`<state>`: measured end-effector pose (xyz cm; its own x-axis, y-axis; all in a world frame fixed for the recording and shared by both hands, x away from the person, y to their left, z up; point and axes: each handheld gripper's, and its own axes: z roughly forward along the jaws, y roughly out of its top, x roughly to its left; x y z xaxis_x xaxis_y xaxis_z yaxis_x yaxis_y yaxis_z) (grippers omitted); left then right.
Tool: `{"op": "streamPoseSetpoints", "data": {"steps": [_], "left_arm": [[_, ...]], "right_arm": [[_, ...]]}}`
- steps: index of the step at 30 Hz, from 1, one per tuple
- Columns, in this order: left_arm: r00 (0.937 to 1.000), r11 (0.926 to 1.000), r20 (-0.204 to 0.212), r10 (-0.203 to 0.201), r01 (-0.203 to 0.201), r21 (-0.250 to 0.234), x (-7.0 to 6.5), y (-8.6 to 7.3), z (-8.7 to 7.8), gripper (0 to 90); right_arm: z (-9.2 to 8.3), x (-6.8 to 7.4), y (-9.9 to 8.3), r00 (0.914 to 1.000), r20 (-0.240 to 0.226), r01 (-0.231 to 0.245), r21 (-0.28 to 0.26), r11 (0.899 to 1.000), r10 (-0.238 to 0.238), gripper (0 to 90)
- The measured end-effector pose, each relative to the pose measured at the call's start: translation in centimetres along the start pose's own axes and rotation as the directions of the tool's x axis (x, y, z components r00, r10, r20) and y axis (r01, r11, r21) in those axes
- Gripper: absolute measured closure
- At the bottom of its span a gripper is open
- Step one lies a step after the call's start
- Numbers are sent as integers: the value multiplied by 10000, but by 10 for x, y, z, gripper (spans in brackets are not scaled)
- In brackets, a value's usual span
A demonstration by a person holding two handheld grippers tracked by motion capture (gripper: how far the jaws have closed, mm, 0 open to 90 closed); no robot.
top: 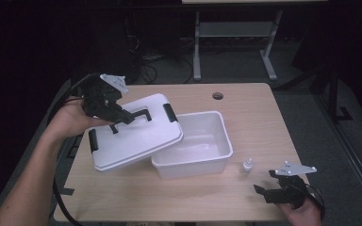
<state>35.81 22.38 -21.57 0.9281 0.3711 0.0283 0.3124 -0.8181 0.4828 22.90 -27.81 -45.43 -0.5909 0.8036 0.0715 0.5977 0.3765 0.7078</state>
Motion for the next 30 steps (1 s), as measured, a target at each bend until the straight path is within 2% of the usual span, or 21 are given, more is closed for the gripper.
{"op": "streamPoseSetpoints", "data": {"steps": [17, 29, 30], "left_arm": [[9981, 9982, -250, -565, 559, -230, 1, -41, -12, 844], [9933, 9933, -374, -1090, 1074, -433, 3, -72, -15, 844], [9916, 9918, -480, -1198, 1174, -512, 2, -78, -15, 844]], "right_arm": [[1, 3, 0, 10000, 16, 47, 124, 9999, -47, 170], [3, 3, 0, 10000, 22, 85, 181, 9998, -85, 170], [2, 3, 0, 10000, 41, 86, 186, 9998, -87, 170]]}}
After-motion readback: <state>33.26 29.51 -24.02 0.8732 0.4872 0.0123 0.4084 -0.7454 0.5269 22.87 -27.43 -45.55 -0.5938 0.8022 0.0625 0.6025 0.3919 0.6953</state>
